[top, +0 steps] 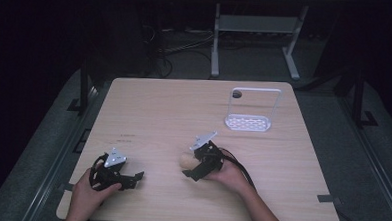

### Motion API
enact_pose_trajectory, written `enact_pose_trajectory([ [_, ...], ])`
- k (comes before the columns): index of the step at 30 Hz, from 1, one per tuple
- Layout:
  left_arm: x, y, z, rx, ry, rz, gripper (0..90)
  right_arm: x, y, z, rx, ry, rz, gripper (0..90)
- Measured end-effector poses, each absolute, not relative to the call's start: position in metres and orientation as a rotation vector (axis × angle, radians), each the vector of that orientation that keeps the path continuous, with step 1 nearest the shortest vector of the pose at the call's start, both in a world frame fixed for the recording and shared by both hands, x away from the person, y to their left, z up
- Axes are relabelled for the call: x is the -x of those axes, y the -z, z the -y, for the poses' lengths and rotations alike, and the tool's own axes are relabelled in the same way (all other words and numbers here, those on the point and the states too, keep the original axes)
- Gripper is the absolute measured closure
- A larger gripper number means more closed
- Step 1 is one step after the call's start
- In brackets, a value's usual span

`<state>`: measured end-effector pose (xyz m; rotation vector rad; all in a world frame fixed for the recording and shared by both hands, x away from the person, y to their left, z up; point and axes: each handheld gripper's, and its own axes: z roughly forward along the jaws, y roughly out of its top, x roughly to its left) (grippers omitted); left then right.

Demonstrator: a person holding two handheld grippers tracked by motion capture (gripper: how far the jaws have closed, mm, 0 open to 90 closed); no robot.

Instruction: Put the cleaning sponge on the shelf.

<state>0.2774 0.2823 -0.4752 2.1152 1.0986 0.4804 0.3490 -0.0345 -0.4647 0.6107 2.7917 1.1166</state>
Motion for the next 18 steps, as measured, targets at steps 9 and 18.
enact_pose_trajectory([
  [9,-0.2774,0.4752,-0.2823,-2.115,-0.480,-1.099,12.9,-0.3486,0.4663,0.0340,-0.597,-1.097,-2.812,13.9],
  [18,-0.2774,0.4752,-0.2823,-2.115,-0.480,-1.099,12.9,-0.3485,0.4666,0.0373,-0.606,-1.084,-2.803,21.1],
])
